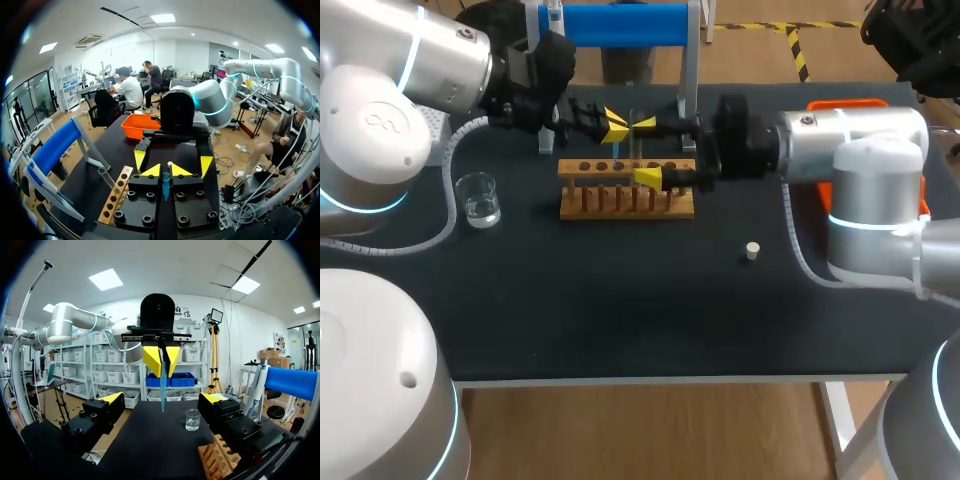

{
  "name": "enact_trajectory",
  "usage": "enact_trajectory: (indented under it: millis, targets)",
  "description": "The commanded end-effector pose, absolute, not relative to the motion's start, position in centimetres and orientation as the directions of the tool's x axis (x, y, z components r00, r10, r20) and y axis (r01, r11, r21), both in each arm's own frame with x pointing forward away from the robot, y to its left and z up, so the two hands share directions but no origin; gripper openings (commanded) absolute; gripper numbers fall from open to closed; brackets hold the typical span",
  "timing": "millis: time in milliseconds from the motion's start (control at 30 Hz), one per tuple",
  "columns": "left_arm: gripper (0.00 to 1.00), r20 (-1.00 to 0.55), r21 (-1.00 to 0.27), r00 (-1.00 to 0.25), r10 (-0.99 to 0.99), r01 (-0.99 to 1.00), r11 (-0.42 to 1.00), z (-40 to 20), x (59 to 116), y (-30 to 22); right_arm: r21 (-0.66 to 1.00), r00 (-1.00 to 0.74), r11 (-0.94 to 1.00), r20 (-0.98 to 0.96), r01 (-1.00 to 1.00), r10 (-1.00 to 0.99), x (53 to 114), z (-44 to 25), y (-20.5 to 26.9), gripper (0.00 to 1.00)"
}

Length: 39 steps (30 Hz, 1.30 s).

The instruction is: Invert the test tube, pick up the pipette, mount the tip to pipette, aspirate from beaker and dispense into the tube, eject the tip, return the pipette, and cap with the stopper.

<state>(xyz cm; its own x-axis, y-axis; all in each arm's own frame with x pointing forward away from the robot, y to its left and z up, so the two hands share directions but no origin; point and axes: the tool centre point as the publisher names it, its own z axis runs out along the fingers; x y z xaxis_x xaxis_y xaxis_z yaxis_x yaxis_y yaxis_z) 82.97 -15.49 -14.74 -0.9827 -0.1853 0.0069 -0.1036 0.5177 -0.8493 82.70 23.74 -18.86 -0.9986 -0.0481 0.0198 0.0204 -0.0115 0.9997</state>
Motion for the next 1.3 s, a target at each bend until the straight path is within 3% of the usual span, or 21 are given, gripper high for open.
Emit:
enact_trajectory:
  millis: [33, 267, 500, 1300]
  targets:
    - [0.00, 0.007, -0.849, -0.983, -0.185, -0.104, 0.518, -14.7, 82.9, -15.4, 1.000, -0.998, -0.012, 0.018, 0.019, -0.063, 83.3, -18.8, 24.5, 0.94]
    - [0.00, 0.007, -0.849, -0.983, -0.185, -0.104, 0.518, -14.7, 82.9, -15.4, 1.000, -0.997, -0.012, 0.020, 0.021, -0.077, 83.6, -18.8, 25.4, 0.78]
    - [0.00, 0.007, -0.849, -0.983, -0.185, -0.104, 0.518, -14.7, 82.9, -15.4, 1.000, -0.996, -0.013, 0.023, 0.024, -0.089, 83.7, -18.7, 26.1, 0.70]
    - [0.00, 0.007, -0.849, -0.983, -0.185, -0.104, 0.518, -14.7, 82.9, -15.4, 0.999, -0.993, -0.013, 0.030, 0.031, -0.113, 83.4, -18.6, 27.9, 0.57]
